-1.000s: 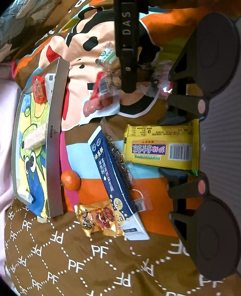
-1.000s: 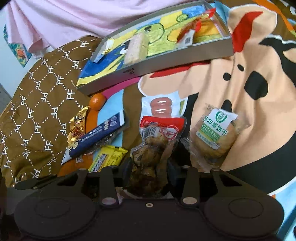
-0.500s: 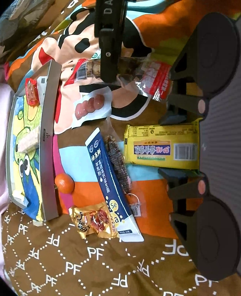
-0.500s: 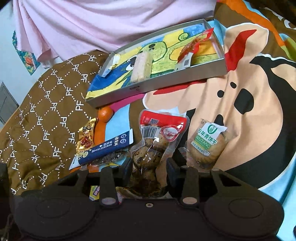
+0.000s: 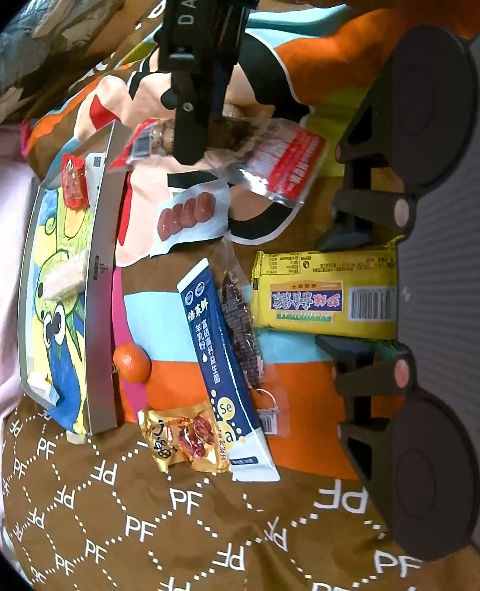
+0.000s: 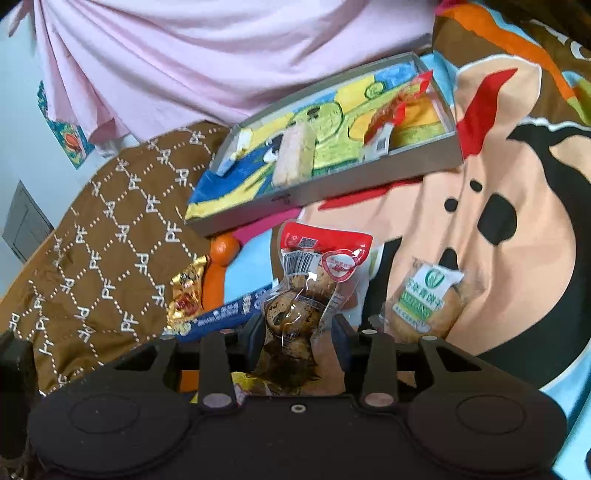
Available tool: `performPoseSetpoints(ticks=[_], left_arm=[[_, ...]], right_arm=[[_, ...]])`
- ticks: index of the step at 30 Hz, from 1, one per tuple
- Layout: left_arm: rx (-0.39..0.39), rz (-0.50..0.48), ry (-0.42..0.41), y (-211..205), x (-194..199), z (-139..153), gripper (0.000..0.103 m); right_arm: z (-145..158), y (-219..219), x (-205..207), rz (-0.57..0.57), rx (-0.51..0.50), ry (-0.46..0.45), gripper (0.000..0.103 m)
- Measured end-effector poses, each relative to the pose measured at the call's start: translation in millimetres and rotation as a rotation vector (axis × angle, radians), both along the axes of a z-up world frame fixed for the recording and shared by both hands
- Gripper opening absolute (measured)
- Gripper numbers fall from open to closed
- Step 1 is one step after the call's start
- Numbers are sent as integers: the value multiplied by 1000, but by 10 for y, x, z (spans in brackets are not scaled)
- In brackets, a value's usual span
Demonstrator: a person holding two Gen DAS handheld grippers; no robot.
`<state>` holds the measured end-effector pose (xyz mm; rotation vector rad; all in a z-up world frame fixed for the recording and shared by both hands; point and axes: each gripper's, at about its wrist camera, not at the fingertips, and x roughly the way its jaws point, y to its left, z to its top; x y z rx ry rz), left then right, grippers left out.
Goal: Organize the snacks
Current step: 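Lift the yellow wafer bar and quail-egg pack and carry both toward the tray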
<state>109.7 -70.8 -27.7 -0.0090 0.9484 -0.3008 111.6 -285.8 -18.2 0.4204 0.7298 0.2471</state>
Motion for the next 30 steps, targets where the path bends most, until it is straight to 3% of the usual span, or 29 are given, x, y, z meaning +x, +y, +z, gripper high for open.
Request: performPoseSetpoints(ticks=[9, 14, 19, 23, 30], left_arm=[[-18, 23, 11, -13, -124, 41, 51], [12, 4, 12, -63, -87, -6, 52], [3, -20, 30, -63, 17, -80, 56], [5, -35, 29, -74, 27, -98, 52], [-32, 10, 21, -58, -60, -38, 51]], right_arm=[[153, -126, -35, -24, 26, -60, 41], [228, -195, -48, -39, 22, -83, 41], [239, -230, -55, -50, 26, -86, 41], [226, -221, -49, -49, 23, -81, 41], [234, -201, -48, -39, 14, -86, 41]])
